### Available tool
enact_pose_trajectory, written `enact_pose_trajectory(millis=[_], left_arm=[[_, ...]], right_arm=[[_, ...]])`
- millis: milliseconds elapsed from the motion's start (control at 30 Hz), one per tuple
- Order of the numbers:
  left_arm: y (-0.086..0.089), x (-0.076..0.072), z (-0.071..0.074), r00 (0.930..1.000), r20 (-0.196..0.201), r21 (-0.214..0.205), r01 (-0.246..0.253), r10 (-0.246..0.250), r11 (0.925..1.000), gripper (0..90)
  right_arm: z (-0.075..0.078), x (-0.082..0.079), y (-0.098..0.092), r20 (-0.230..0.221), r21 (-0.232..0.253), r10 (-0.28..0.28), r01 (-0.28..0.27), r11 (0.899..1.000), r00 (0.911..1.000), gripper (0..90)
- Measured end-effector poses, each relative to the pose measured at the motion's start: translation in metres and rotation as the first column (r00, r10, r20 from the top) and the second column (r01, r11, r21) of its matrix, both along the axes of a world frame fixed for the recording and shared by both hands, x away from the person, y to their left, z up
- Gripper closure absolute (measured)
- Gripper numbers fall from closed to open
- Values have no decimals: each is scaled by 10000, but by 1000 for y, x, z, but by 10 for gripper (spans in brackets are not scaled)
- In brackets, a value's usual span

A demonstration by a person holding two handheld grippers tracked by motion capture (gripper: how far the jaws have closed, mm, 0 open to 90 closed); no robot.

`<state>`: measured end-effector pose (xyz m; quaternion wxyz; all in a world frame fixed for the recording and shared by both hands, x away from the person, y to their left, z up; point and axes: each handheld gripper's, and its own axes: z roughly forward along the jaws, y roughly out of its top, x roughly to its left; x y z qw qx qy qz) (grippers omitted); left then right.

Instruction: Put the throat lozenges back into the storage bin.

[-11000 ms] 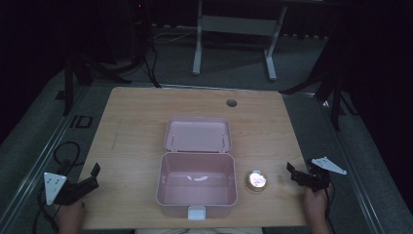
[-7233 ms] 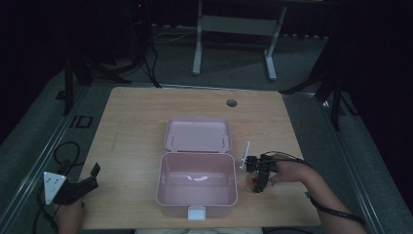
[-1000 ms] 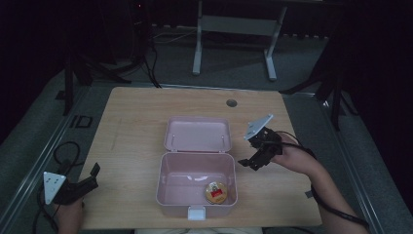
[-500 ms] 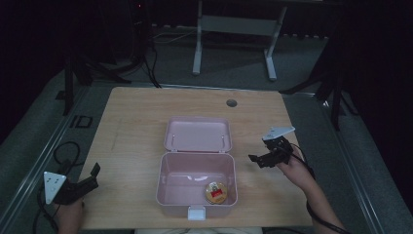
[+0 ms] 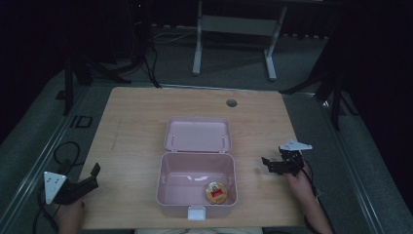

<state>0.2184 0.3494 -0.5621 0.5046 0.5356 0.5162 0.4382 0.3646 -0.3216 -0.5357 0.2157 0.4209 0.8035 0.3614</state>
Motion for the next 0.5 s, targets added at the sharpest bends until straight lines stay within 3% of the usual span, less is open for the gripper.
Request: enact_pose_trajectory(millis=[100,233,333,433,467,500], left_arm=[[0,0,0,10000,-1,-7,-1,1,10000,4],[0,0,0,10000,-1,-10,5,-5,10000,4],[0,0,0,10000,-13,-3,27,-27,10000,4],[0,0,0,10000,-10,-2,25,-25,10000,4],[0,0,0,10000,-9,-6,6,-6,10000,4],[0,0,0,10000,-6,-1,17,-17,10000,4]], right_arm=[[-6,-5,-9,182,208,-501,498,9985,9986,110],[-9,-12,-20,481,567,-1306,1279,9902,9903,110],[-10,-20,-35,912,1117,-2483,2378,9649,9644,110],[-10,-21,-43,866,1509,-2823,2675,9517,9554,110],[-11,-23,-50,877,1753,-3171,2987,9381,9443,110],[-11,-23,-51,829,1736,-3218,3043,9366,9432,110]])
